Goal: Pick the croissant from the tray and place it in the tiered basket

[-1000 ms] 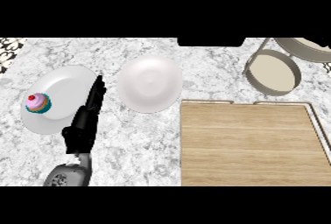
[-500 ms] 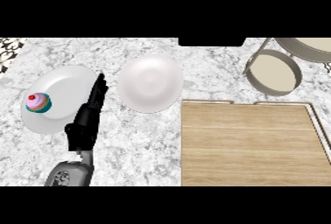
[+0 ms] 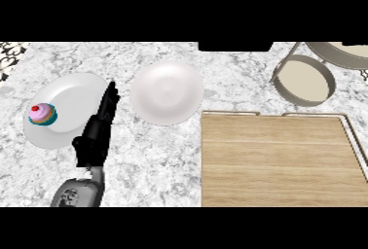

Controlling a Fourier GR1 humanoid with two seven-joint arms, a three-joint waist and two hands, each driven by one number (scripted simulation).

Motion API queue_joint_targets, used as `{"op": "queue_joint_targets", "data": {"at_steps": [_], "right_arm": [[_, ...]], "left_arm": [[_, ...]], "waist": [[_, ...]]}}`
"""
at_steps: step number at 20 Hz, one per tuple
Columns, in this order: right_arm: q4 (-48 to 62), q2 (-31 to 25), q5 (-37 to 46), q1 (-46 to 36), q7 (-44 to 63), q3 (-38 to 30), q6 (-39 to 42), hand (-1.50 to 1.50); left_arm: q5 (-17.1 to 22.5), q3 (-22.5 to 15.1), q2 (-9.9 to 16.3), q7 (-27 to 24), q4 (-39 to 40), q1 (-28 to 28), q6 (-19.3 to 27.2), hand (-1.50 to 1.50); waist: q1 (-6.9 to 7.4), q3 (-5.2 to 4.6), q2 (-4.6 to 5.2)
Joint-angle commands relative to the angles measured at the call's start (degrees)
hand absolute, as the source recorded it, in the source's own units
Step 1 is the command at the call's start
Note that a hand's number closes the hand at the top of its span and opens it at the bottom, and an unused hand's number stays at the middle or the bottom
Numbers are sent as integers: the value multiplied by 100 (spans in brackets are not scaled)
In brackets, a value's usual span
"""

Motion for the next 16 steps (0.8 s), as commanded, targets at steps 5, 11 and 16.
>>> {"op": "queue_joint_targets", "data": {"at_steps": [5,11,16], "right_arm": [[278,-49,-745,-575,434,-994,-642,-150],[1004,-1015,-1016,-194,331,-1801,-1008,-150],[1434,-1858,-1765,544,-186,-2736,-476,-150]], "left_arm": [[142,177,24,-124,204,-28,-50,0],[0,74,-50,120,140,-273,43,0],[63,172,27,-125,267,-77,-16,0]], "waist": [[-45,-4,-18],[-49,5,13],[-139,10,7]]}}
